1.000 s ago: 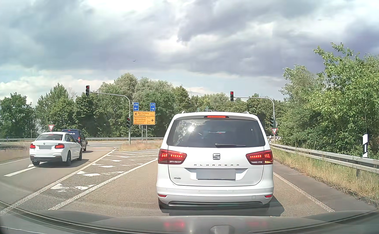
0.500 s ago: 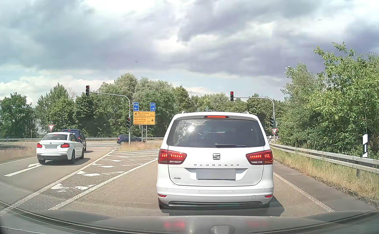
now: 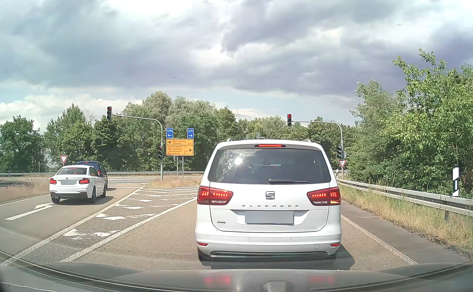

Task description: Follow the waypoints while adhering to traffic rules and regulations

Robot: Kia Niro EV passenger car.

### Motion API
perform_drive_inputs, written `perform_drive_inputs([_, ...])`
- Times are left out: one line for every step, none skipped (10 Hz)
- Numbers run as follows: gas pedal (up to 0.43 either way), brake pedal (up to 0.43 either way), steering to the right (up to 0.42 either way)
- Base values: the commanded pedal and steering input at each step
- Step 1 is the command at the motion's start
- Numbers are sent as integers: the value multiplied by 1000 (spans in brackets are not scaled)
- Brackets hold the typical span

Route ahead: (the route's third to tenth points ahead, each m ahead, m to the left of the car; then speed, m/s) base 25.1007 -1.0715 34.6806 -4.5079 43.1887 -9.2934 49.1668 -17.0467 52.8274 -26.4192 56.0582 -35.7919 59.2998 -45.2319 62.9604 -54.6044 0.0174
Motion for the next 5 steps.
perform_drive_inputs([0,305,10])
perform_drive_inputs([0,305,10])
perform_drive_inputs([0,305,10])
perform_drive_inputs([0,305,10])
perform_drive_inputs([0,305,10])
